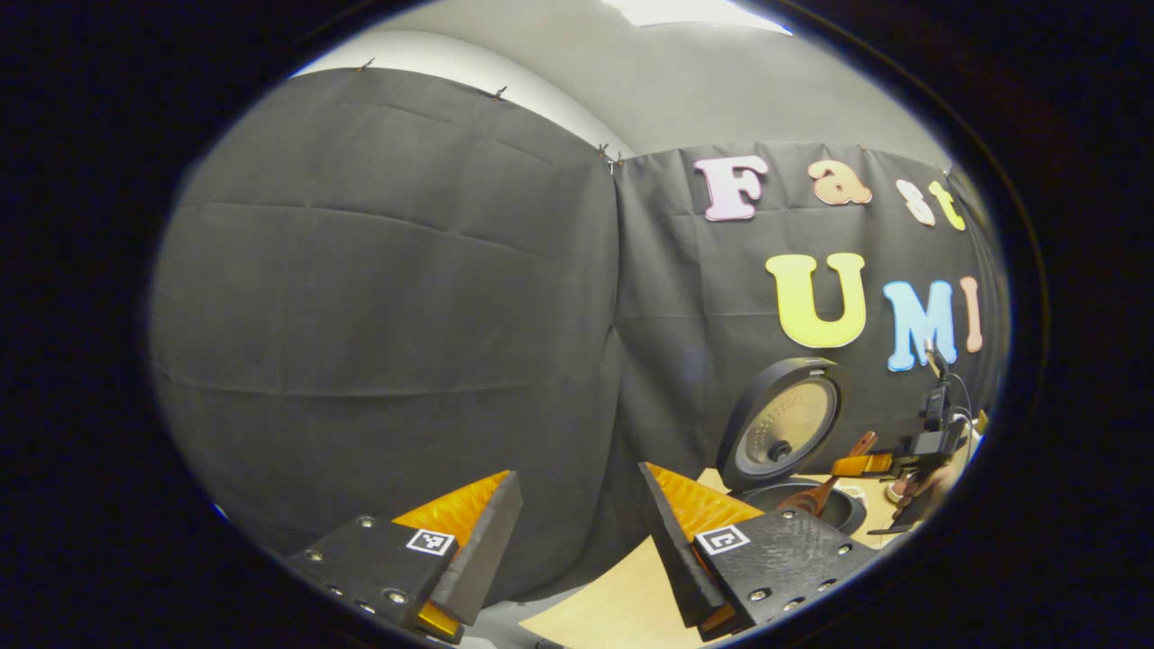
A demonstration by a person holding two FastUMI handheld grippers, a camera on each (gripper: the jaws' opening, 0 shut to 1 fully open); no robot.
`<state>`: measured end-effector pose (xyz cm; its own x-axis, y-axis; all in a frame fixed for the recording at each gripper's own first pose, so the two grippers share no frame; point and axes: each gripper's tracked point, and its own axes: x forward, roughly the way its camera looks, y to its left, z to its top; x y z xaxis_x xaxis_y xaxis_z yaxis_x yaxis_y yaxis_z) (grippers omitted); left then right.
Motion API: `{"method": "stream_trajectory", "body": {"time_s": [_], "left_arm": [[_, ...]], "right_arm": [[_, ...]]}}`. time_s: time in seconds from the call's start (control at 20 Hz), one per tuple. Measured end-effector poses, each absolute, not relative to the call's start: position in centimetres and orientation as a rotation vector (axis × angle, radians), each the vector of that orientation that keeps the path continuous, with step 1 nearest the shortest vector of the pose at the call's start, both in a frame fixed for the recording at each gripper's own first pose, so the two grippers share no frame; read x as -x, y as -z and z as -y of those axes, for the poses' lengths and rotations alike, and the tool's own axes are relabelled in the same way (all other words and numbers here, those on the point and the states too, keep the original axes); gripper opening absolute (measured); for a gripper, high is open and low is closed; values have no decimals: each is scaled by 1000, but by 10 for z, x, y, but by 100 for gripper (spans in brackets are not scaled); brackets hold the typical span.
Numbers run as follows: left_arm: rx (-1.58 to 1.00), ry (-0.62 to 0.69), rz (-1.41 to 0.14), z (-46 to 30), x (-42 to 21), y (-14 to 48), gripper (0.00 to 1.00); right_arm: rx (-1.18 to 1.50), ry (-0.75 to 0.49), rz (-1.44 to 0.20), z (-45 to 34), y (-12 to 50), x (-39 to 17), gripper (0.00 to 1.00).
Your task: Close the left gripper, press the button to open the rice cooker; take a wooden spoon from the chopstick holder with the right hand, scoop a spoonful of rice and pour it into the rice cooker, then put the wooden spoon back into the chopstick holder.
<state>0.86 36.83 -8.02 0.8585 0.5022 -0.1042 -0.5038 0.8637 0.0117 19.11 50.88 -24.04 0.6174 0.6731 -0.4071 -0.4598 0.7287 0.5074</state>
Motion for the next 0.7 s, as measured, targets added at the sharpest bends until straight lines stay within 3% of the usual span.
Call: {"method": "stream_trajectory", "body": {"time_s": [0.7], "left_arm": [[32, -509, -113, -366, -9, 80, 80]], "right_arm": [[139, -738, -355, -504, 237, -196, 8]]}}
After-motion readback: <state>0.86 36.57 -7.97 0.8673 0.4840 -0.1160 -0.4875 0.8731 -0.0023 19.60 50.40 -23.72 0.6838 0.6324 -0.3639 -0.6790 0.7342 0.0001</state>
